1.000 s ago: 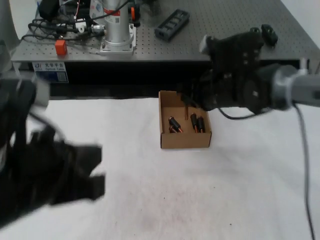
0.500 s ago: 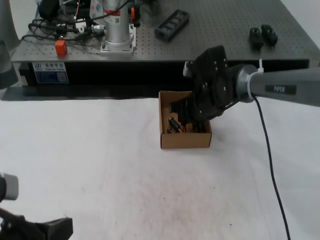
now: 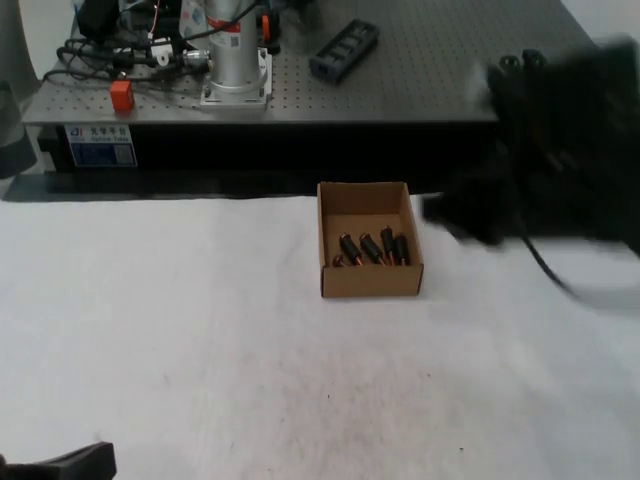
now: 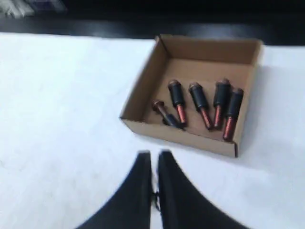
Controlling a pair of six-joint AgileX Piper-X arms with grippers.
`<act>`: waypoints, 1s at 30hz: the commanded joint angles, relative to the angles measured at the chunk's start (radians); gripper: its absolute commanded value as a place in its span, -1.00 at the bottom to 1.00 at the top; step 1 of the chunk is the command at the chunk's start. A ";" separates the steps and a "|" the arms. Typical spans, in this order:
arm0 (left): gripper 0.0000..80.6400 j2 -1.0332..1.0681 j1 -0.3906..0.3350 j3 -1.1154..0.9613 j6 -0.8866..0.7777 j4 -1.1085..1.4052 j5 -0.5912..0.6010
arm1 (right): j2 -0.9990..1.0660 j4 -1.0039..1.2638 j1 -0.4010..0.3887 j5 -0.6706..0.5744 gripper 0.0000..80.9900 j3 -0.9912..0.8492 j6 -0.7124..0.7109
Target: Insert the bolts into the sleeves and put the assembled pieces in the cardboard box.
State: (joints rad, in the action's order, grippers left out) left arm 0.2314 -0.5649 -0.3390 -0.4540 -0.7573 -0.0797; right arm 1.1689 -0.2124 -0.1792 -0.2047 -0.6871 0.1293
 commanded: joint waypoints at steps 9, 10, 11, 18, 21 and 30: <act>-0.98 -0.058 0.002 -0.001 -0.017 -0.005 0.009 | -0.703 0.010 -0.001 -0.033 -1.00 0.484 -0.013; -0.98 -0.058 0.002 -0.001 -0.017 -0.005 0.009 | -0.757 0.010 -0.001 -0.033 -1.00 0.517 -0.013; -0.98 -0.058 0.002 -0.001 -0.017 -0.005 0.009 | -0.808 0.010 -0.001 -0.033 -1.00 0.548 -0.013; -0.98 -0.058 0.002 -0.001 -0.017 -0.005 0.009 | -1.023 -0.004 -0.001 -0.036 -1.00 0.687 -0.010; -0.98 -0.058 0.002 -0.001 -0.017 -0.005 0.015 | -1.050 -0.042 -0.001 -0.045 -1.00 0.687 -0.010; -0.98 -0.058 0.002 0.089 -0.019 0.004 -0.021 | -1.050 -0.052 -0.001 -0.037 -1.00 0.687 -0.010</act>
State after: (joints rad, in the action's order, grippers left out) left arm 0.1804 -0.5649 -0.2578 -0.4654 -0.7585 -0.0863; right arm 0.1281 -0.2665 -0.1792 -0.2410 0.0112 0.1293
